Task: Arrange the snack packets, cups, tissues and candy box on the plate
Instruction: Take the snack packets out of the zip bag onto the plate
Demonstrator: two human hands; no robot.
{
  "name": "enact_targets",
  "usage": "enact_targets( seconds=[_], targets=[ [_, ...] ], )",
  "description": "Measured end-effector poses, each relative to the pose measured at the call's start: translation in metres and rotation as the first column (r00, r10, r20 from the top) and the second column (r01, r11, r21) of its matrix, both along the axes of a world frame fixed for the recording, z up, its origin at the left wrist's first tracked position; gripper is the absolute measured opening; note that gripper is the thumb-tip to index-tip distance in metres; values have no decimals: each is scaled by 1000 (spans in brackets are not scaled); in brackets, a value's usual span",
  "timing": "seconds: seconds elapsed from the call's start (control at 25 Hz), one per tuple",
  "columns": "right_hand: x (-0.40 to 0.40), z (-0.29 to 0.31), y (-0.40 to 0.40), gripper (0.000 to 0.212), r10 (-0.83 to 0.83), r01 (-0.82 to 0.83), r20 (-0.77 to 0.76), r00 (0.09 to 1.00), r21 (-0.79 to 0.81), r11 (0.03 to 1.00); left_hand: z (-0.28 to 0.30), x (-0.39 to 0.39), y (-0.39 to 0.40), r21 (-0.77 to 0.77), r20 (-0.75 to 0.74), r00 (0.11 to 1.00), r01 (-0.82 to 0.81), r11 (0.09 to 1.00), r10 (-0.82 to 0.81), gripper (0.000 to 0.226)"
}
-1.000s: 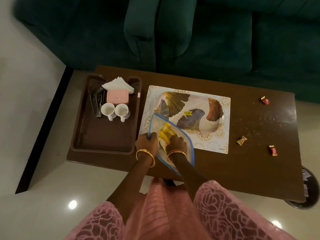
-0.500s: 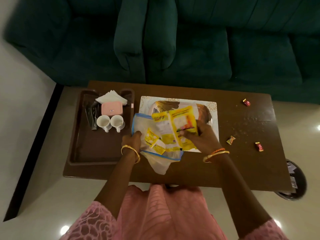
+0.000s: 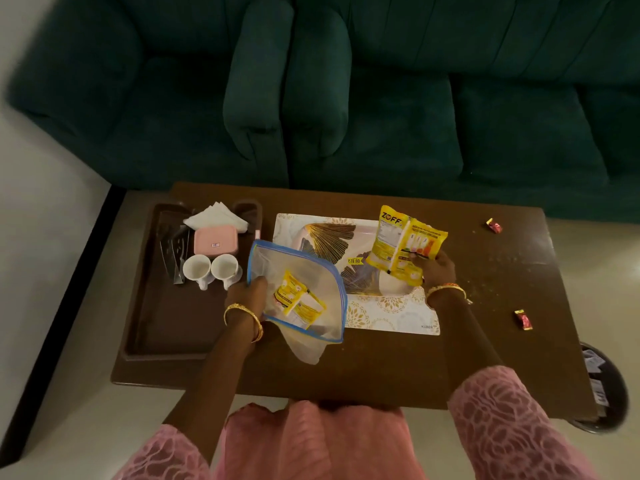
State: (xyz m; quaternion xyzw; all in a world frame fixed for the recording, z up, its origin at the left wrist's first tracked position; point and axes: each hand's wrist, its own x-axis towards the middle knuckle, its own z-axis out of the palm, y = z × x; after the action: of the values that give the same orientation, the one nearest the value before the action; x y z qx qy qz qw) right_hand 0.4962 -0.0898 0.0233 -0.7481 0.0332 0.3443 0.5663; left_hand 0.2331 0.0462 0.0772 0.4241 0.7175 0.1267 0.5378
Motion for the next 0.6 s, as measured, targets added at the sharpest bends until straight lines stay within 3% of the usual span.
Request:
enact_targets(
  seconds=[0.16,0.28,0.4,0.52,0.6],
  targets=[
    [6,-33,35,24,103,-39,293,950,-216,976,-17,7,6,-29,-36,999,-34,999,32,43],
    [2,-65,64,15,317,-103,498,808,-410,906,-21,23,13,3,-26,996,-86,996,86,21],
    [0,-92,91,37,536,-225,430,726,-589,776,-23,38,17,25,17,990,-143,989,142,14],
    [-12,-118,110,45,664,-416,265,699,-604,680,-24,47,17,10,62,984,-167,986,166,8],
    [-14,-124,111,37,630,-418,258,732,-561,715,-31,44,16,-6,45,983,-178,984,178,13]
  ],
)
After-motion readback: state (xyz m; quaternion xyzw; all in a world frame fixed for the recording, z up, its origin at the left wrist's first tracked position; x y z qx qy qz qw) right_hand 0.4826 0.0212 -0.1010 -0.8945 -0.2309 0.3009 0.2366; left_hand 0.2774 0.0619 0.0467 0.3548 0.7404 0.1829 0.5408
